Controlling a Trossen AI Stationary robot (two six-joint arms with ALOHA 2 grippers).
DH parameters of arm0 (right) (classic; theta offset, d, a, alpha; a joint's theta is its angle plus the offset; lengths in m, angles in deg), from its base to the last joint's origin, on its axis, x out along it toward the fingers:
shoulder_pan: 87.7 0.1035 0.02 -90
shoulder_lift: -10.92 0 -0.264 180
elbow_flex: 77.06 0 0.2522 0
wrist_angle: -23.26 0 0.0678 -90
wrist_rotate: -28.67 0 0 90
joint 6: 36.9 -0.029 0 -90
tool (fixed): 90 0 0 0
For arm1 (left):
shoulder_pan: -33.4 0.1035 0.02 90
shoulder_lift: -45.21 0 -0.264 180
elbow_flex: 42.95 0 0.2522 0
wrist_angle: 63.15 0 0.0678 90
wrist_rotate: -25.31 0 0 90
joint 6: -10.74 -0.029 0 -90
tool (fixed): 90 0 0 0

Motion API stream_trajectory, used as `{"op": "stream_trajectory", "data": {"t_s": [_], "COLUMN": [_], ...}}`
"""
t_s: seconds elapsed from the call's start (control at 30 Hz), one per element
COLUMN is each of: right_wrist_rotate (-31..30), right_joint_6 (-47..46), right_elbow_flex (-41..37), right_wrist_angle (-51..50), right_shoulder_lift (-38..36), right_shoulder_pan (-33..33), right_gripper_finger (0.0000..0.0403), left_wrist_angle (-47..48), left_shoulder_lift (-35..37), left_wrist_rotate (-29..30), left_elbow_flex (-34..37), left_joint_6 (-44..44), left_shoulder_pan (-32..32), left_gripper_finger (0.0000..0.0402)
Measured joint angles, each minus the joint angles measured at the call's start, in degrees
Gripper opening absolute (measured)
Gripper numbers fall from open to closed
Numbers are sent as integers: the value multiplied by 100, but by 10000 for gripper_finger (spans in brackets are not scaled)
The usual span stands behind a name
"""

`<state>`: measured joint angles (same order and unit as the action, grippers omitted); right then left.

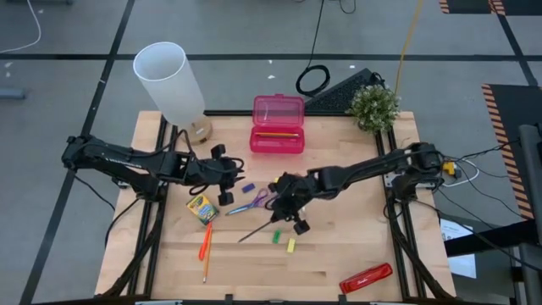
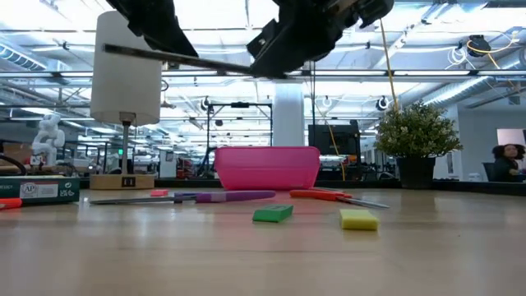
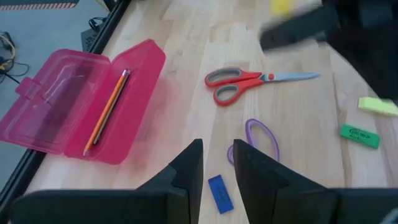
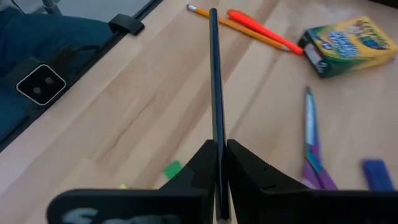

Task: Pack school essentials
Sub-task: Put the black pencil into the red supply box

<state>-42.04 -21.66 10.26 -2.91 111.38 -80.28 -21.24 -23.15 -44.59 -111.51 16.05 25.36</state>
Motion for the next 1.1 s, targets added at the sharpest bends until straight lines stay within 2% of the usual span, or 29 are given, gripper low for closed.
{"op": "stream_trajectory", "data": {"t_s": [0.1, 0.33, 0.43, 0.63, 0.77, 1.03, 1.1], "right_wrist_rotate": [-54, -718, -754, -766, -1204, -1148, -911], "right_joint_6": [70, 273, 380, 597, 669, 941, 951], "right_elbow_flex": [-1, 0, 0, 0, 0, 0, 0], "right_wrist_angle": [-348, -1175, -1390, -1363, -1249, -1123, -1017], "right_shoulder_lift": [-251, -854, -1096, -1458, -1518, -1507, -1507], "right_shoulder_pan": [-142, -541, -785, -1380, -1805, -2656, -2859], "right_gripper_finger": [22, 22, 22, 22, 22, 22, 22], "left_wrist_angle": [101, 312, 327, 322, 325, 296, 289], "left_shoulder_lift": [0, 0, 0, 0, 0, 0, 0], "left_wrist_rotate": [41, 295, 297, 299, 299, 299, 299], "left_elbow_flex": [0, 0, 0, 0, 0, 0, 0], "left_joint_6": [53, 266, 332, 451, 449, 439, 439], "left_shoulder_pan": [-52, -120, -118, -118, -140, -159, -159], "left_gripper_finger": [93, 93, 93, 93, 93, 93, 93]}}
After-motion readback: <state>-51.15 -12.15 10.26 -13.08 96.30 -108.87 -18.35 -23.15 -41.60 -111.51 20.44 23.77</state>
